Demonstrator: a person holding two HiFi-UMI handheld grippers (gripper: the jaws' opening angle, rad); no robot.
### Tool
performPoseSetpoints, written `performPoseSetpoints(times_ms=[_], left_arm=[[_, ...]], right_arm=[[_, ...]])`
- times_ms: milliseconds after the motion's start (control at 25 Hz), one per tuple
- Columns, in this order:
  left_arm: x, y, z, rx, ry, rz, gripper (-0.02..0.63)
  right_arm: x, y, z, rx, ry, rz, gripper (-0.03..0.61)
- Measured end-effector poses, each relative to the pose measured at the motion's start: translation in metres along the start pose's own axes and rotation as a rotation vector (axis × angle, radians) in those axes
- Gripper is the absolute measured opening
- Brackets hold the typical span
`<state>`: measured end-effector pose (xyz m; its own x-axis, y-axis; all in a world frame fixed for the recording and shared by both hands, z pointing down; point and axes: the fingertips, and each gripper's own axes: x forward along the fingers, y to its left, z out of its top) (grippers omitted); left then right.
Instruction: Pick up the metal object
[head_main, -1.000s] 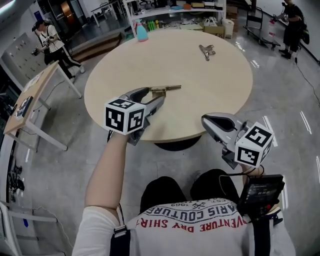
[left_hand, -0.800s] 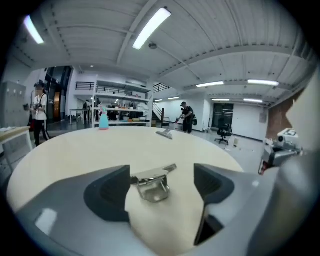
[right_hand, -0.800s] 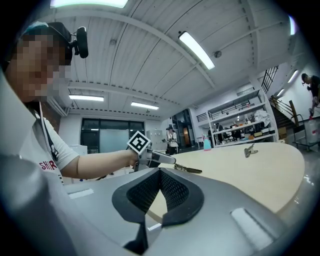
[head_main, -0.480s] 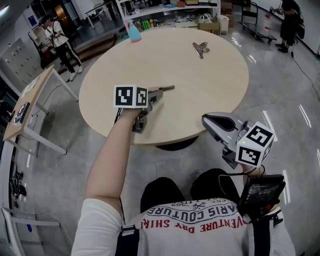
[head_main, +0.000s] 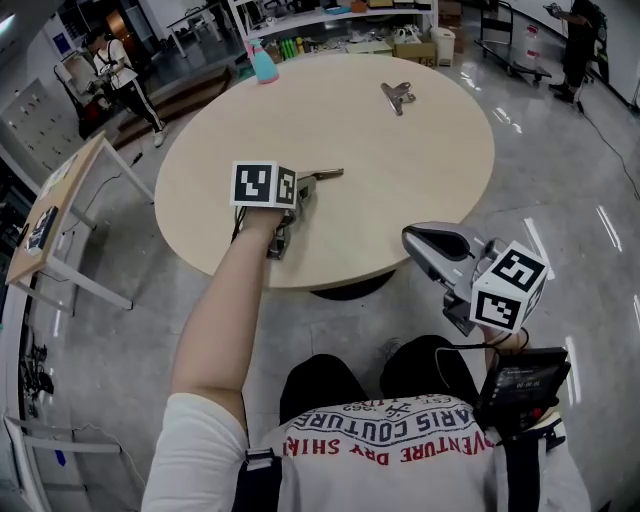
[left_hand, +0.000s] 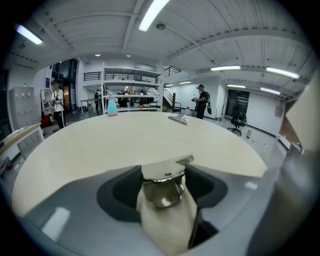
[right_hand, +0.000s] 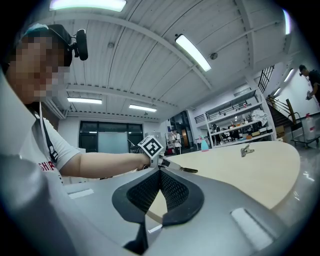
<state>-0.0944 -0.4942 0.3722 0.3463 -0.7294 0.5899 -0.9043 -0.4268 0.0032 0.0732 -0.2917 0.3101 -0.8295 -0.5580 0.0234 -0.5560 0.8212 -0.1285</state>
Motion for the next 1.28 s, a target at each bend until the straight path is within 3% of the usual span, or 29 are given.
performPoseSetpoints(times_ms=[160,320,440,600,840,1000,1280], left_arm=[[-0.001,-0.002,0.002,0.008,-0.020,0.000,0.268],[-0.017,-0.005,0.012,0.074,-0.084,-0.002,0.268],[-0.045,-0.017,0.033,0.120,-0.203,-0.041,0.268],[-0.114,-0.049,0.061,0.198,-0.426,-0.087,0.268],[-0.212,-0.099,0.043,0.285,-0.654,-0.155,0.268],[-0.228,-0.110,0.018,0.283,-0.690,-0.178,0.268],[-0.218,-0.114,-0.001,0.255,-0.657,-0.199,0.268]], right_arm=[[-0.003,-0.003,-0.002,0.007,0.002,-0.005,0.002],[-0.001,-0.005,-0.002,0.010,0.004,-0.007,0.002],[0.001,-0.005,0.000,0.008,0.004,-0.008,0.002],[0.001,-0.004,0.005,-0.006,0.003,-0.009,0.001],[0.006,0.004,0.026,-0.042,-0.013,-0.006,0.002],[0.008,0.008,0.032,-0.061,-0.015,0.002,0.002],[0.009,0.015,0.032,-0.059,-0.028,0.030,0.000]])
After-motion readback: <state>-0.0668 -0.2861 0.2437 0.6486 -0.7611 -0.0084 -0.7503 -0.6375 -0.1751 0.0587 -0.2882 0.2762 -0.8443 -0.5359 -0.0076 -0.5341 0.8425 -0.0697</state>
